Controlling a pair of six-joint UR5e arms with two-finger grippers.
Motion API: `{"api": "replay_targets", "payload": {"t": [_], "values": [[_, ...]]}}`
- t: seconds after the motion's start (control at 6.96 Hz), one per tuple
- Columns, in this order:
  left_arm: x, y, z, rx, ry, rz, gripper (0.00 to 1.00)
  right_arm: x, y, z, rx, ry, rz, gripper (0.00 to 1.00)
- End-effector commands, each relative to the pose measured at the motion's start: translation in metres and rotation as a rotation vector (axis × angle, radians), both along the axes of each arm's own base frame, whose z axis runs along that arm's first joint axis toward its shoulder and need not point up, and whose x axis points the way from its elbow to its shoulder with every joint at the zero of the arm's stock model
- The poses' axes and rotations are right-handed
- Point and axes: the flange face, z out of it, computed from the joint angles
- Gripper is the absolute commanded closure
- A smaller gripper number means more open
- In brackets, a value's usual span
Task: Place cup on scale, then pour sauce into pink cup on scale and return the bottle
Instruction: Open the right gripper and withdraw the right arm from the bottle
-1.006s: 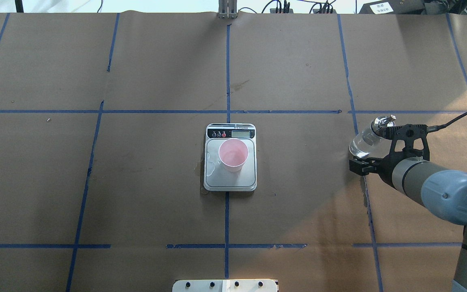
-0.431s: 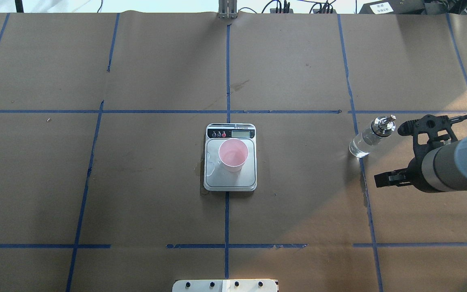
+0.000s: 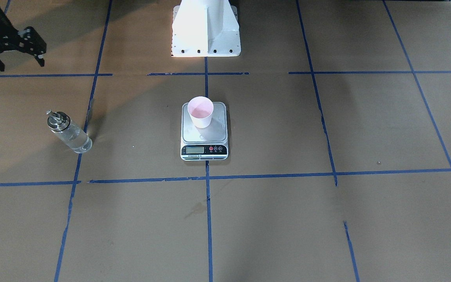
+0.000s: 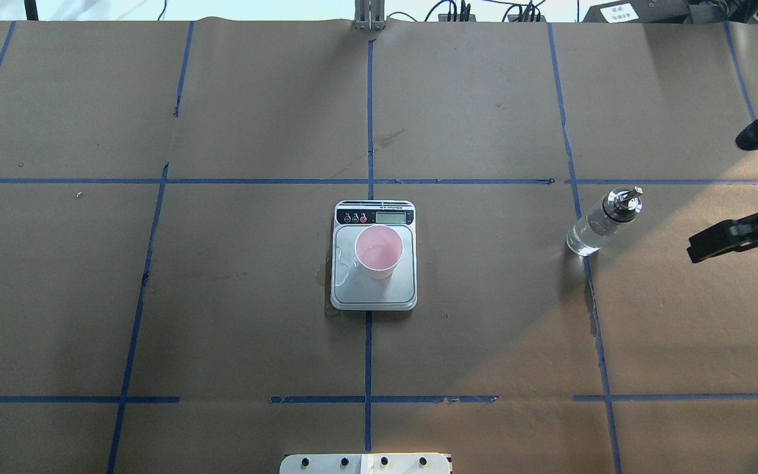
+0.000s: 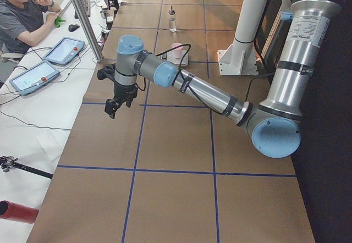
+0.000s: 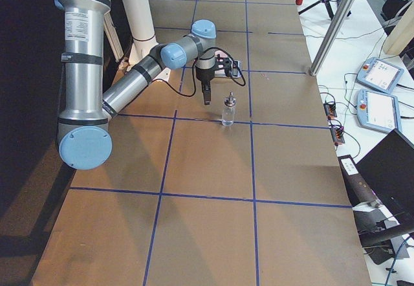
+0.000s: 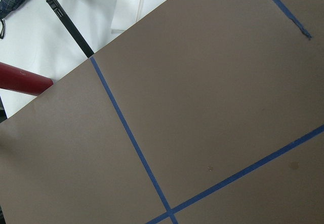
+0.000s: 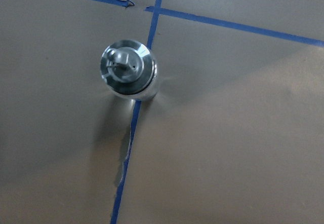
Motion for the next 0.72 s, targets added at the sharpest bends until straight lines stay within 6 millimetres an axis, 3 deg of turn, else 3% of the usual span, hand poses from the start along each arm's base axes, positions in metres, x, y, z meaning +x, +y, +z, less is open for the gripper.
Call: {"api": "replay_targets", "payload": {"t": [0.0, 0.29, 0.43, 0.57], "values": [[0.0, 0.0, 0.009, -0.018, 0.002, 0.008, 0.0, 0.092, -0.048, 0.068, 0.068, -0.034, -0.053, 0.0], [-0.003, 0.015, 0.043, -0.093, 0.047, 0.021, 0.0, 0.153, -0.073, 0.164, 0.072, -0.042, -0.126, 0.0], [-0.013, 0.031, 0.079, -0.17, 0.108, 0.019, 0.0, 0.171, -0.074, 0.208, 0.053, -0.032, -0.154, 0.0], [-0.02, 0.054, 0.115, -0.23, 0.115, 0.009, 0.0, 0.171, -0.084, 0.238, -0.008, -0.016, -0.15, 0.0]]}}
